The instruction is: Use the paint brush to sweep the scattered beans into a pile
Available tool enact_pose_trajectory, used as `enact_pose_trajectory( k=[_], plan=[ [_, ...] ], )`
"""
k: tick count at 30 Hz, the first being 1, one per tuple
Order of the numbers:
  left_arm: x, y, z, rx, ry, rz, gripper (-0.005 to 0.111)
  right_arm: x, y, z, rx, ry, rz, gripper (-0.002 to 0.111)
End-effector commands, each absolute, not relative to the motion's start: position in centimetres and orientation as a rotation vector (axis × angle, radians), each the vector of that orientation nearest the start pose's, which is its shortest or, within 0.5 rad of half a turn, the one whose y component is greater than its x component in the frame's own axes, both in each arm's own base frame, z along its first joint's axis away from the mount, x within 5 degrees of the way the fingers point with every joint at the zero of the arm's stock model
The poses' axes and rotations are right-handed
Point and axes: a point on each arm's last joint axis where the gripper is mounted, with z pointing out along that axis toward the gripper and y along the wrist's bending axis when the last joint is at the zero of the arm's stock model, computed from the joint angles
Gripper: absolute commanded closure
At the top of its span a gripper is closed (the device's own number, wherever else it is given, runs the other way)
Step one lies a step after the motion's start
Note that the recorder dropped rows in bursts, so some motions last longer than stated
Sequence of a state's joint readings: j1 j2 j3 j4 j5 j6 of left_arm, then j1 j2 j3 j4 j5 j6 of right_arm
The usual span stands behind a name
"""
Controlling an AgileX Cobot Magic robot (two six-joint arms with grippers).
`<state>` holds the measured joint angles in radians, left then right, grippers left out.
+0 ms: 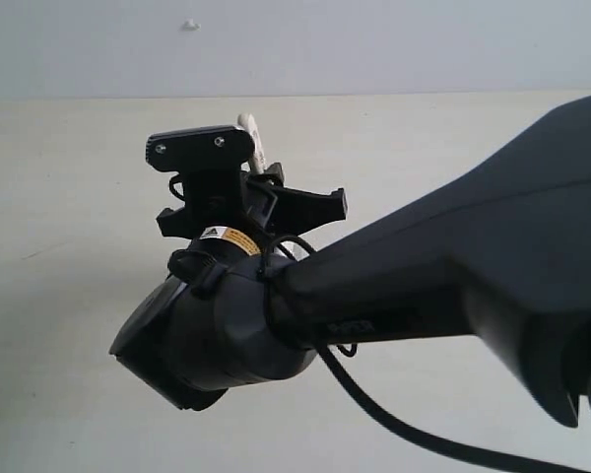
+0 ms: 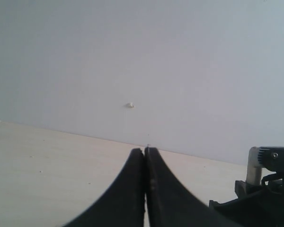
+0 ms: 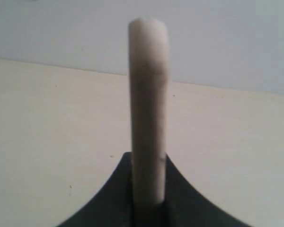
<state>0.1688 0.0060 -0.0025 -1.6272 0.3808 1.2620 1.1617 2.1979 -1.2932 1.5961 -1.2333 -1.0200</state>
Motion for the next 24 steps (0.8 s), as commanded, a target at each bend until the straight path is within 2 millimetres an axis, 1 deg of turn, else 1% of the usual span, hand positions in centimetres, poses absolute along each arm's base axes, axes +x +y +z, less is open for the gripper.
enact_pose_trajectory(
  k=[1, 4, 8, 11, 16, 19, 21, 24],
  plan=[
    [5.4, -2.5, 21.5, -0.078, 1.483, -0.443, 0.107, 24.1, 34.1, 14.1, -0.022, 1.806, -0.218, 0.108],
    [5.4, -2.5, 21.5, -0.078, 1.483, -0.443, 0.107, 24.1, 34.2, 14.1, 0.017, 1.796, -0.176, 0.108],
    [5.4, -2.5, 21.5, -0.078, 1.483, -0.443, 0.107, 24.1, 34.3, 14.3, -0.006, 1.776, -0.167, 0.108],
    [5.4, -2.5, 21.5, -0.078, 1.483, -0.443, 0.107, 24.1, 34.4, 14.8, -0.008, 1.765, -0.154, 0.108],
    [5.4, -2.5, 21.5, -0.078, 1.483, -0.443, 0.107, 23.3, 35.3, 16.8, -0.065, 1.696, -0.083, 0.108],
    [5.4, -2.5, 21.5, -0.078, 1.483, -0.443, 0.107, 22.5, 35.9, 18.0, -0.099, 1.666, -0.049, 0.108],
    [5.4, -2.5, 21.5, -0.078, 1.483, -0.443, 0.107, 22.4, 35.7, 18.7, -0.106, 1.654, -0.045, 0.108],
    [5.4, -2.5, 21.5, -0.078, 1.483, -0.443, 0.107, 21.9, 34.5, 19.4, -0.084, 1.64, 0.005, 0.108]
  ],
)
